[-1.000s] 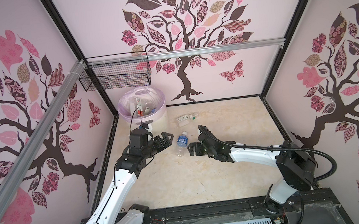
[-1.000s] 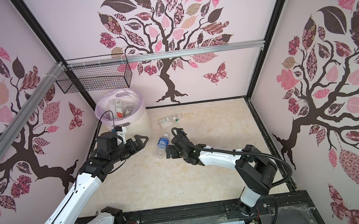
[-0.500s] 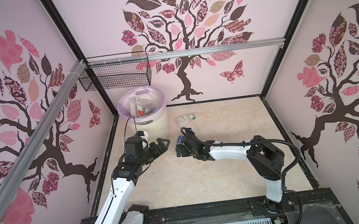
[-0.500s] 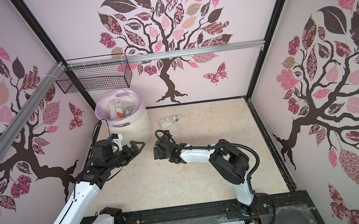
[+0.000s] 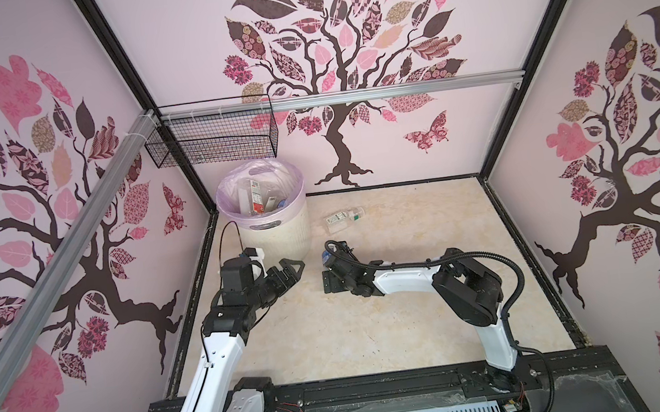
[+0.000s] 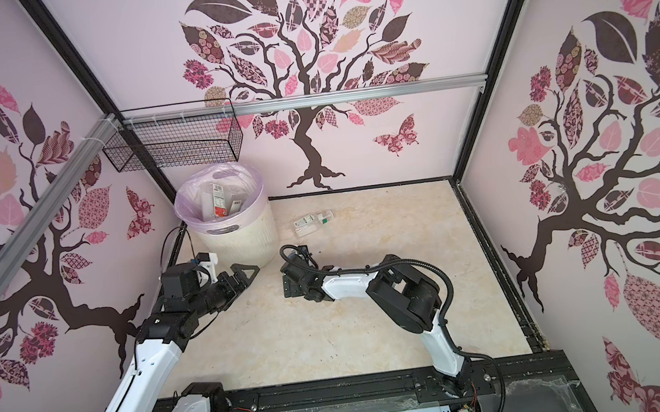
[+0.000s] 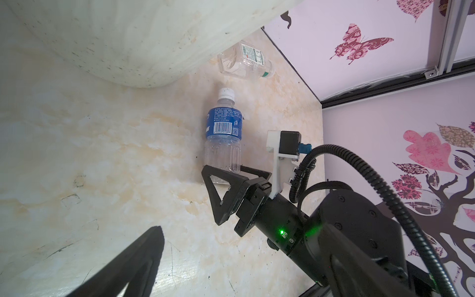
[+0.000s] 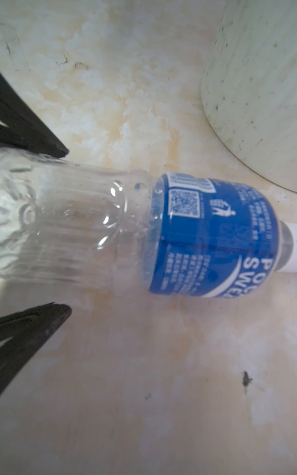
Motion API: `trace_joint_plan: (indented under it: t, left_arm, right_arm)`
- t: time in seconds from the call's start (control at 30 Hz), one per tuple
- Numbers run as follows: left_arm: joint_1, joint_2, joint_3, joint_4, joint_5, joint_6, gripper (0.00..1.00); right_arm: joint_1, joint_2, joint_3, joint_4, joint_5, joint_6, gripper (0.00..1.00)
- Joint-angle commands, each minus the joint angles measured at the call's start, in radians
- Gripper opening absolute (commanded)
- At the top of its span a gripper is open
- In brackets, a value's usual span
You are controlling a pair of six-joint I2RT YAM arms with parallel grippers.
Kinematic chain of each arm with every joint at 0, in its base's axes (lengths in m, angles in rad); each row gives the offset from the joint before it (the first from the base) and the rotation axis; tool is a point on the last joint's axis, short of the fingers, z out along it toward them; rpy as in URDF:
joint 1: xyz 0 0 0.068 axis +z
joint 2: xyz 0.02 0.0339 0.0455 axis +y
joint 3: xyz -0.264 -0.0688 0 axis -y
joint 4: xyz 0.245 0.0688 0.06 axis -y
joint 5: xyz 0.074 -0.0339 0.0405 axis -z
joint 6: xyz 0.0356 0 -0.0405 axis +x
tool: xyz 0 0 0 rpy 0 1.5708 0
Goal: Throw the plastic bottles in the bin
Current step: 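Close the right gripper on the Pocari bottle's body and lift it toward the left gripper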
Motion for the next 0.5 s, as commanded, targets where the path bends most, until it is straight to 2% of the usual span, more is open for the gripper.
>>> trace_joint_plan:
  t: [0.0, 0.33, 0.47]
  left_arm:
    - [0.003, -0.013, -0.021, 0.013, 0.01, 0.018, 0.98]
    - [0.002, -0.021, -0.032, -0.003, 0.022, 0.015, 0.98]
    - [-0.007, -0.015, -0.033, -0.009, 0.012, 0.006, 0.98]
  right_arm:
    - [0.006, -0.008, -0.026, 0.003, 0.032, -0.029, 0.86]
    - [0.001, -0.085, -0.104, 0.044, -0.013, -0.119, 0.67]
    - [0.001, -0.143, -0.156, 0.062, -0.026, -0.163, 0.63]
